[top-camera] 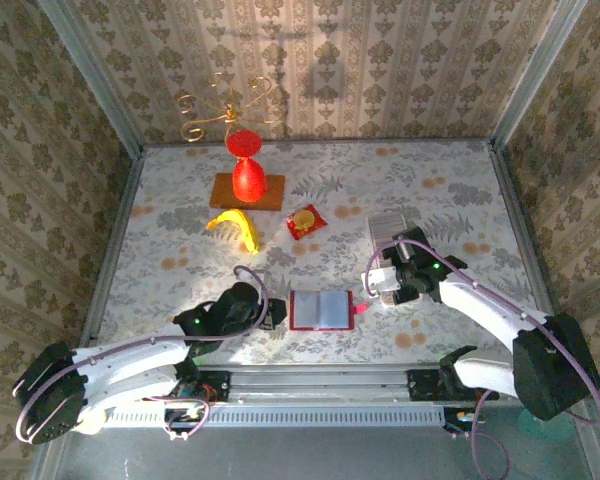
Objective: Put the credit cards into the card holder
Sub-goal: Pick up the credit card from the storage box.
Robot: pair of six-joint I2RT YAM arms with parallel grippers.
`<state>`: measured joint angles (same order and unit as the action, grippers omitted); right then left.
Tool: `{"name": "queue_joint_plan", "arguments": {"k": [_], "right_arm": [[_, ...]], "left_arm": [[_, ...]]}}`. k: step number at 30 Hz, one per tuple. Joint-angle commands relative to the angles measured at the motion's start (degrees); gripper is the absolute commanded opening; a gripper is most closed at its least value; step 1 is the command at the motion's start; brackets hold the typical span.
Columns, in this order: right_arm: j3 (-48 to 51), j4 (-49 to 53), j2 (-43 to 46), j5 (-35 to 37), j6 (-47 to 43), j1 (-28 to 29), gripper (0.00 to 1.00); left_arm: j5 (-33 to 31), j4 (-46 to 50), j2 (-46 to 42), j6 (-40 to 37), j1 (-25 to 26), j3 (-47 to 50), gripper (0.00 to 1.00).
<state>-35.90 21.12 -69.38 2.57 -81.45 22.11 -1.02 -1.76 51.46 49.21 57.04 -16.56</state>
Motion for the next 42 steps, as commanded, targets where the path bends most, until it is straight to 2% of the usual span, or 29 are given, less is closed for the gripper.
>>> {"name": "queue_joint_plan", "arguments": {"k": [1, 2, 5, 8, 11, 16, 20, 29, 35, 39, 42], "right_arm": [[-1.2, -1.3, -1.4, 2.0, -1.9, -0.4, 0.83], [-1.4, -1.4, -1.5, 2.3, -1.7, -0.4, 0.81], [-2.3, -0.3, -1.6, 2.4, -1.2, -0.6, 0.67], [-2.5, 1.5, -0.9, 2.8, -1.3, -0.6, 0.61], [-2.4, 3.0, 0.3, 2.6, -1.1, -0.6, 0.5], [-2.0, 3.5, 1.5, 2.4, -0.8, -0.5, 0.47], [-1.9, 3.5, 2.1, 2.3, -0.6, -0.5, 0.4], [-0.8, 3.0, 4.4, 2.8, -0.2, -0.5, 0.39], [-0.9, 3.6, 4.7, 2.5, 0.2, -0.5, 0.34], [-1.3, 3.7, 4.9, 3.0, 0.2, -0.4, 0.25], [-2.0, 4.8, 5.3, 3.1, 0.6, -0.3, 0.24]], "left_arm": [[0.9, -0.5, -0.8, -0.7, -0.4, 1.0, 0.21], [0.8, -0.5, -0.9, -0.7, -0.4, 1.1, 0.21], [0.9, -1.2, -1.0, -0.4, -0.6, 1.7, 0.21], [0.8, -1.6, -0.9, -0.2, -0.7, 2.0, 0.21], [0.7, -1.9, -0.6, 0.0, -0.8, 2.1, 0.21], [0.6, -2.5, -0.7, 0.9, -0.7, 2.3, 0.2], [1.0, -2.7, -0.6, 1.0, -0.8, 2.3, 0.19], [1.9, -3.5, -0.7, 1.7, -0.7, 2.9, 0.18], [2.1, -4.0, -0.7, 2.0, -0.7, 3.0, 0.18], [2.2, -4.0, -0.7, 2.0, -0.6, 3.1, 0.18], [2.3, -4.0, -0.8, 2.0, -0.6, 3.2, 0.17]]}}
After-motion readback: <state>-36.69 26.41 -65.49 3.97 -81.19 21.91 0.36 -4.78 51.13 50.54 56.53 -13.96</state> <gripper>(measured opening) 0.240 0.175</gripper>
